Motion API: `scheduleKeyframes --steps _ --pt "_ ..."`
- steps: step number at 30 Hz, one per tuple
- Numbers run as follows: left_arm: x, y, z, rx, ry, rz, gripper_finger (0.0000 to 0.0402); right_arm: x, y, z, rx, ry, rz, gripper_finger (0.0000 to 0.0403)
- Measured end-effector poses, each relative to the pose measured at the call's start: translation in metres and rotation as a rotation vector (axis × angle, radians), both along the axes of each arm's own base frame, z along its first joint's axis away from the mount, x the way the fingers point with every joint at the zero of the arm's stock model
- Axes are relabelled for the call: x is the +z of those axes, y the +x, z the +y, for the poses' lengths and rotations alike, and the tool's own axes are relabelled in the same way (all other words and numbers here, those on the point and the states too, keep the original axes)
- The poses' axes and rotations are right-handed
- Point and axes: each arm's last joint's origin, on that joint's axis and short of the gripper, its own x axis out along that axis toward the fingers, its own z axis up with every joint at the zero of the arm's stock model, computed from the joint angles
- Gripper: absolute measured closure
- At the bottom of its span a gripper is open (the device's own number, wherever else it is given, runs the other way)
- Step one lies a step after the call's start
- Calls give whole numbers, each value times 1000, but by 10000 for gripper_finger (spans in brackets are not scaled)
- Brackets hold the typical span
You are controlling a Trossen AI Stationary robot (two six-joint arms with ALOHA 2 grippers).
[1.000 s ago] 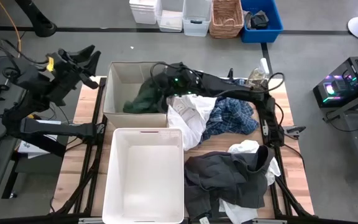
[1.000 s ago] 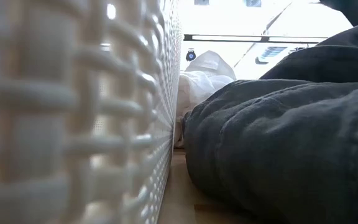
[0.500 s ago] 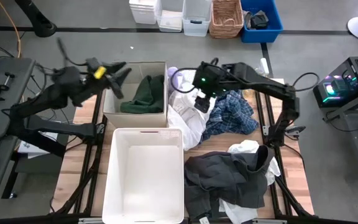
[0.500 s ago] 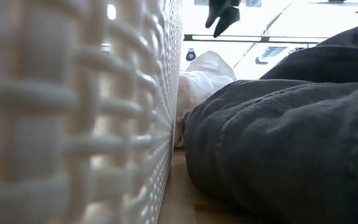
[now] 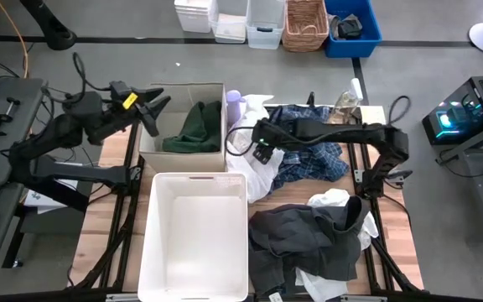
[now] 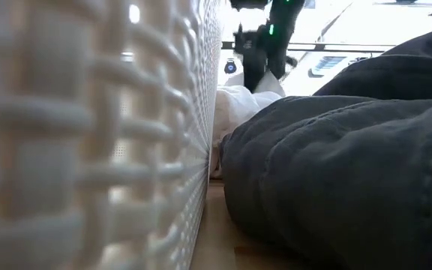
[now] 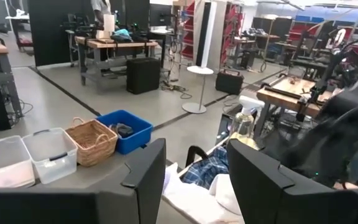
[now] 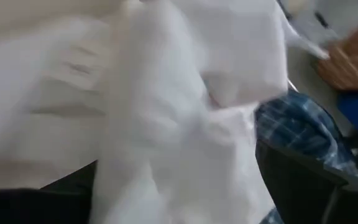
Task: Sort clothes
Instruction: Put the white polo shirt into the bottom white laundry organizer
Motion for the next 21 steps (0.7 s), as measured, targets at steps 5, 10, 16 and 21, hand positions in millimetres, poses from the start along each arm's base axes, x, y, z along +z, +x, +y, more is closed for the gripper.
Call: scheduleKeyframes --steps 5,10,16,21 --pt "1 -14 -3 0 -12 -19 240 -57 13 -18 -18 180 40 103" --pt "2 -22 -4 1 -9 -32 240 -73 25 -11 -31 233 57 261" --pt "3 -30 -6 -2 26 -20 240 25 23 13 31 223 -119 393" --pt "5 -33 -6 -2 41 -30 240 167 -18 39 72 -9 -476 398"
